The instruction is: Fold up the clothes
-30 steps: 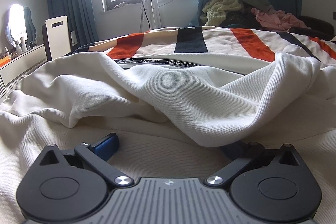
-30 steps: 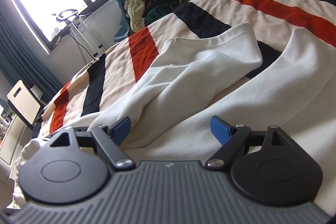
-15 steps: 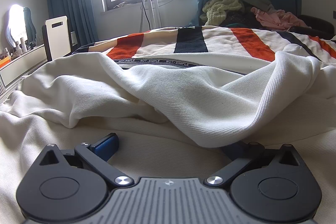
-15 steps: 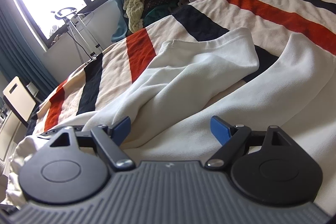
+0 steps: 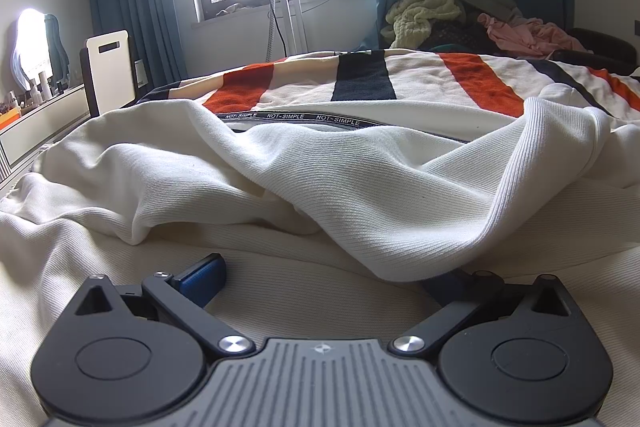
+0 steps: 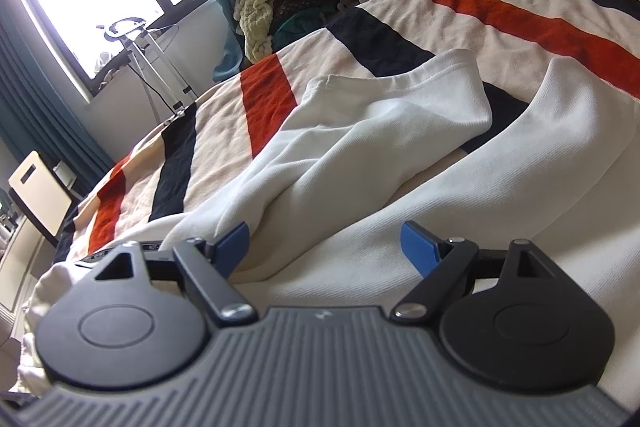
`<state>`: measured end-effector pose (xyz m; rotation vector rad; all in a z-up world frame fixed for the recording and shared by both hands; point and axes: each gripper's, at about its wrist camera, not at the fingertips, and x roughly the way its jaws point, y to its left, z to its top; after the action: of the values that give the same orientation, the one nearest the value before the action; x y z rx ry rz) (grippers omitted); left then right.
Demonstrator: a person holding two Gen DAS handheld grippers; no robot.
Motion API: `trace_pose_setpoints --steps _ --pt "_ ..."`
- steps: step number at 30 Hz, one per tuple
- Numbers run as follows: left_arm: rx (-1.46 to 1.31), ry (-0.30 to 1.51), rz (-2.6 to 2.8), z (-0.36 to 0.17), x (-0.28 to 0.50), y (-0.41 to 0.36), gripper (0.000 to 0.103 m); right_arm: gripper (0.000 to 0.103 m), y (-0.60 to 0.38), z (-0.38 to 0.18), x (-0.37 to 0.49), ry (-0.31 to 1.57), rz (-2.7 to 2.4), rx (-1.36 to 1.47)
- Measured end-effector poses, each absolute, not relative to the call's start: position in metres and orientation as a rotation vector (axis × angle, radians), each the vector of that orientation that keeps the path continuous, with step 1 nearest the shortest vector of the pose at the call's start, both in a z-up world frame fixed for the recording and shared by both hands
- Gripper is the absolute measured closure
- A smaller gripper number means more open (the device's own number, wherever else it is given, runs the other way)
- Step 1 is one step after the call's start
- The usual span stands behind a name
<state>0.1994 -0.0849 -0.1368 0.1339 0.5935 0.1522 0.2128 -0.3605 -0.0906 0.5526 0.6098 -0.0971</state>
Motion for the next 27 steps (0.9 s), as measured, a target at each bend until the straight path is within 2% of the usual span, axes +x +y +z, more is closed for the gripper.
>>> trace_pose_setpoints --steps 27 --pt "0.150 0.584 0.159 -0.1379 0.1989 -0.0869 0.000 0.018 -0.3662 -0.0888 0.2085 0.606 -0.119 0.582"
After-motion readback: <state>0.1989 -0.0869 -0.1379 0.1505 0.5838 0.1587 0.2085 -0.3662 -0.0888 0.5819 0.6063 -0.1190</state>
